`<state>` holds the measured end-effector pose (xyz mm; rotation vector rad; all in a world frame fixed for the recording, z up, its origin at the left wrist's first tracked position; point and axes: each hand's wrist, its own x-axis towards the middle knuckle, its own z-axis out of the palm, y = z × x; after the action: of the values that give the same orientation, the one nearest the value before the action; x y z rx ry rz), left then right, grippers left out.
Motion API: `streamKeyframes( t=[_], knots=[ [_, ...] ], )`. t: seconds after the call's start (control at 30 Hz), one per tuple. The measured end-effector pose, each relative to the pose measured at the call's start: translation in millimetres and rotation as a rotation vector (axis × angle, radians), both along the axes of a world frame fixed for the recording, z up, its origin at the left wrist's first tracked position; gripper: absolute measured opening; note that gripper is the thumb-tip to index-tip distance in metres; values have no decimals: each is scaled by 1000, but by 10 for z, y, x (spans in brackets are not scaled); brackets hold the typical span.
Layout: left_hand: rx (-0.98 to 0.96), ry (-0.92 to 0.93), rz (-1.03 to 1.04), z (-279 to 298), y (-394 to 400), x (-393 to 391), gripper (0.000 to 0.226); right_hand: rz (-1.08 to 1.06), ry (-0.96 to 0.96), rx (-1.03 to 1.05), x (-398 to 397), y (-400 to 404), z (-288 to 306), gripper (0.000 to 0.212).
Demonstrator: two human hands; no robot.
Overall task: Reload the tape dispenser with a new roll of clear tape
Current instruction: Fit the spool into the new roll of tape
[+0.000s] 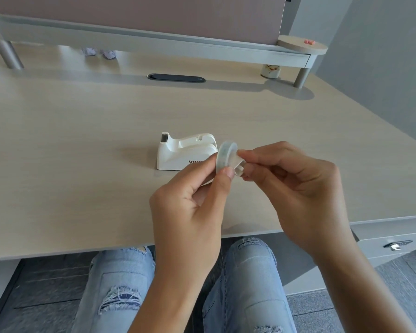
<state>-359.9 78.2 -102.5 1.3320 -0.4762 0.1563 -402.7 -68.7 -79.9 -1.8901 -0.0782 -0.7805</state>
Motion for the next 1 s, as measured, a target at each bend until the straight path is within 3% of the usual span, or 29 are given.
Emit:
streamKeyframes(
  t=[0.43,0.53,0.67,0.8,1.0],
  knots=[
    [72,3,36,8,-15,-29,30,-14,-25,-133,-3,-26,-89,23],
    [40,42,20,-19,-45,-26,20,-2,-21,31,-6,7,-94,25],
    [-33,76,0,-22,-71,-48,20,-4,73,422,-31,78,-87,17],
    [-5,59,22,-47,-69,-68,23,55,172,662,-33,97,-65,17],
    [48,22,44,-62,-24,-64,20,28,178,554,-68,74,-18,12]
  ],
)
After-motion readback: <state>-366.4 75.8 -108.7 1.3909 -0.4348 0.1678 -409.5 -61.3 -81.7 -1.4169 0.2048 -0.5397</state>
